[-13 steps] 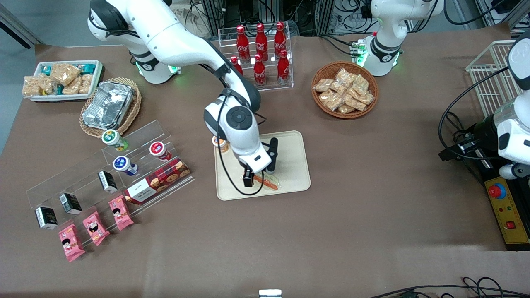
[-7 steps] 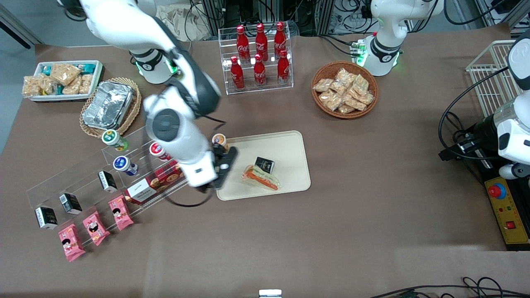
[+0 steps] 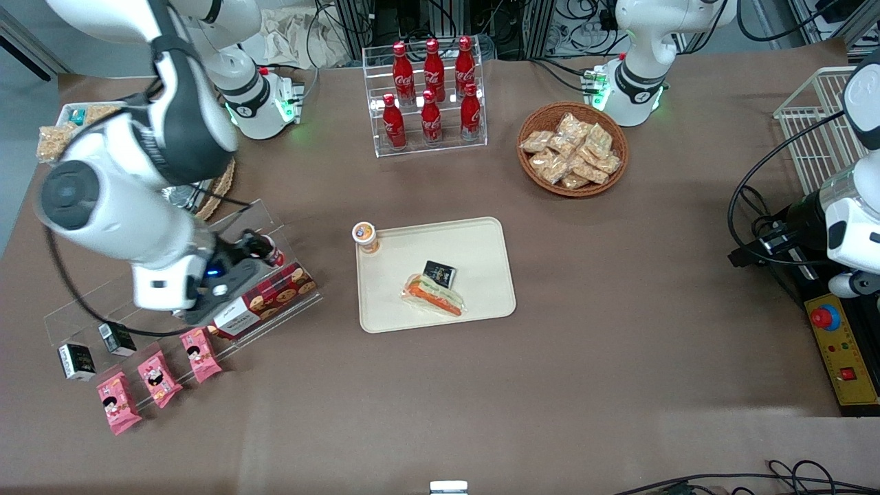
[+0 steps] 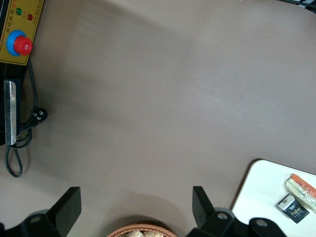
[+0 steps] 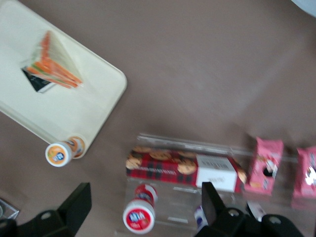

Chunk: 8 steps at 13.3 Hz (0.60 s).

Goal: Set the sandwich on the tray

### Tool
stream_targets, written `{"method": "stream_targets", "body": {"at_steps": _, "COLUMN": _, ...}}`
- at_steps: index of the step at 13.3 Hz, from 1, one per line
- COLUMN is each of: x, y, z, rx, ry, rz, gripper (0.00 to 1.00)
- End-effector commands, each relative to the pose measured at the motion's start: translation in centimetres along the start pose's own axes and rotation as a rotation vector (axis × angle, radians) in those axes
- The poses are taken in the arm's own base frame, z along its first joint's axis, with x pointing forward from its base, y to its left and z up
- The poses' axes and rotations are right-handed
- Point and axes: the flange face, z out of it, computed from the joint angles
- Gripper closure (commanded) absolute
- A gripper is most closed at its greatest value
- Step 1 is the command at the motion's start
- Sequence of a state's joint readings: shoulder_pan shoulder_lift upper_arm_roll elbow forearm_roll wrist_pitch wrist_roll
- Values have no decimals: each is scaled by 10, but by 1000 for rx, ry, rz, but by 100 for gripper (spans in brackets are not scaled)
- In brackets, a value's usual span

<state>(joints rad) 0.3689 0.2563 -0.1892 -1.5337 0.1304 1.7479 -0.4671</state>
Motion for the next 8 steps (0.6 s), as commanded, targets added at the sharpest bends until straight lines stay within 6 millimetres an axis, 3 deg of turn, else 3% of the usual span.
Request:
{"method": "stream_targets", "body": {"at_steps": 1, "x": -35, "y": 38, "z": -34, "rx": 26, "ry": -7, "rz": 199, "gripper": 1}}
{"method": "stream_targets", "body": {"at_steps": 5, "x": -84, "y": 103, "z": -44, "rx": 39, "ry": -35, "rz": 378, "gripper": 1}}
{"method": "stream_targets", "body": {"at_steps": 8, "x": -107, "y": 133, "z": -69, "rx": 82, "ry": 3, "rz": 431, "gripper": 1}}
